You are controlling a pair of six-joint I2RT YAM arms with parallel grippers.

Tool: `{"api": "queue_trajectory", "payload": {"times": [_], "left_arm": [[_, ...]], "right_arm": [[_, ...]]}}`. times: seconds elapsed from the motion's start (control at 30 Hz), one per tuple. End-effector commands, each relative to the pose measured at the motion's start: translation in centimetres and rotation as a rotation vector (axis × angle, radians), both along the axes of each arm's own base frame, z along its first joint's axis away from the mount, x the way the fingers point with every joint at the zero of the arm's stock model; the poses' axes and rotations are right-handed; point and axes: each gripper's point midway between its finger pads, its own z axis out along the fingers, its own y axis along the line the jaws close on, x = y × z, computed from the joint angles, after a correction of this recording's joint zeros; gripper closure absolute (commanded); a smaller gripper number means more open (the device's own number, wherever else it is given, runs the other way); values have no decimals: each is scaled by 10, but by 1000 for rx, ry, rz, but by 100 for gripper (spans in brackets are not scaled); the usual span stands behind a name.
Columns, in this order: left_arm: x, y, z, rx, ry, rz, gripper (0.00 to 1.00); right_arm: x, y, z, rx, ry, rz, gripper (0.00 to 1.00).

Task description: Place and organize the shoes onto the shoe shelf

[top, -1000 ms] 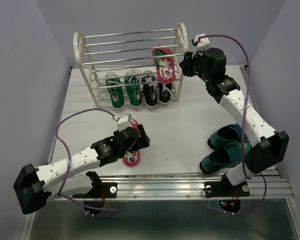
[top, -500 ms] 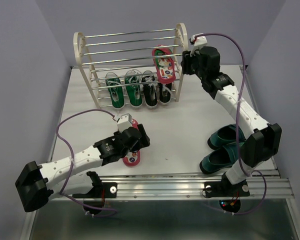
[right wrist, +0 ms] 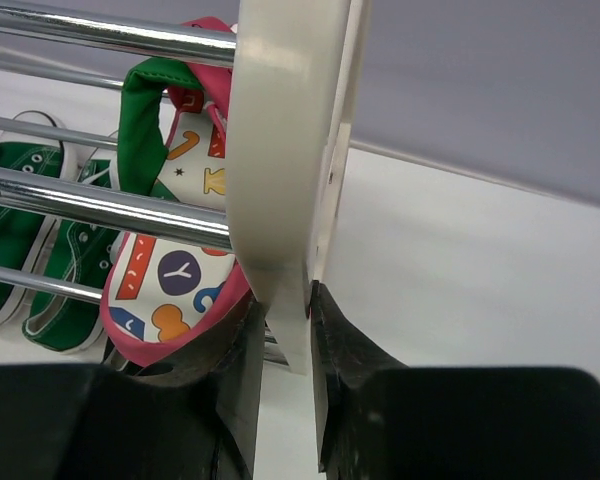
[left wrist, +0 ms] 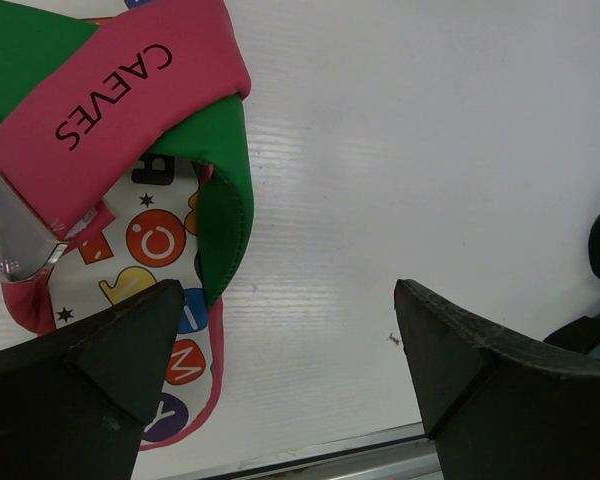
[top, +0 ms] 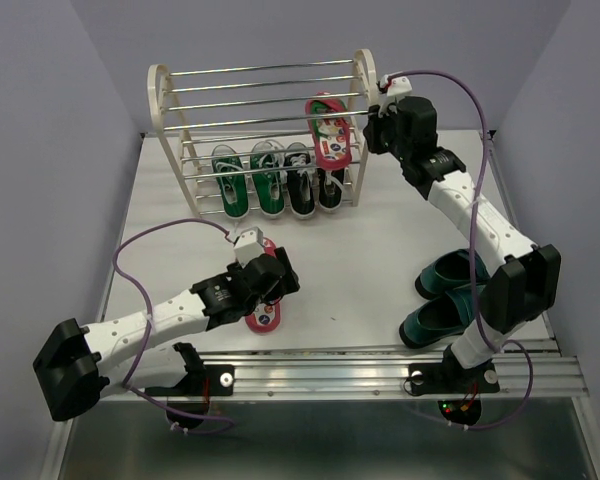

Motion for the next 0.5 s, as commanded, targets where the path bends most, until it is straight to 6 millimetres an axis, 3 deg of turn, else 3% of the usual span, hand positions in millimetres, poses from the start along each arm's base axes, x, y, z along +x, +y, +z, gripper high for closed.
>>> {"api": "queue_trajectory", "payload": {"times": [0.0, 0.2, 0.37, 0.43, 0.47], "left_arm": [[10, -5, 22, -53, -58, 37, 1], [10, -4, 19, -45, -55, 39, 1], [7, 0, 11, -24, -29, 55, 1], [7, 1, 7, -16, -21, 60, 2], [7, 2, 2, 1, -11, 64, 2]], "right_arm": [[-25, 3, 60, 134, -115, 31, 99], [-42, 7, 62, 186, -82, 71, 99], [-42, 5, 59, 187, -75, 55, 97], [-41, 3, 55, 184, -64, 38, 84], [-42, 2, 55, 186, -60, 37, 65]]}}
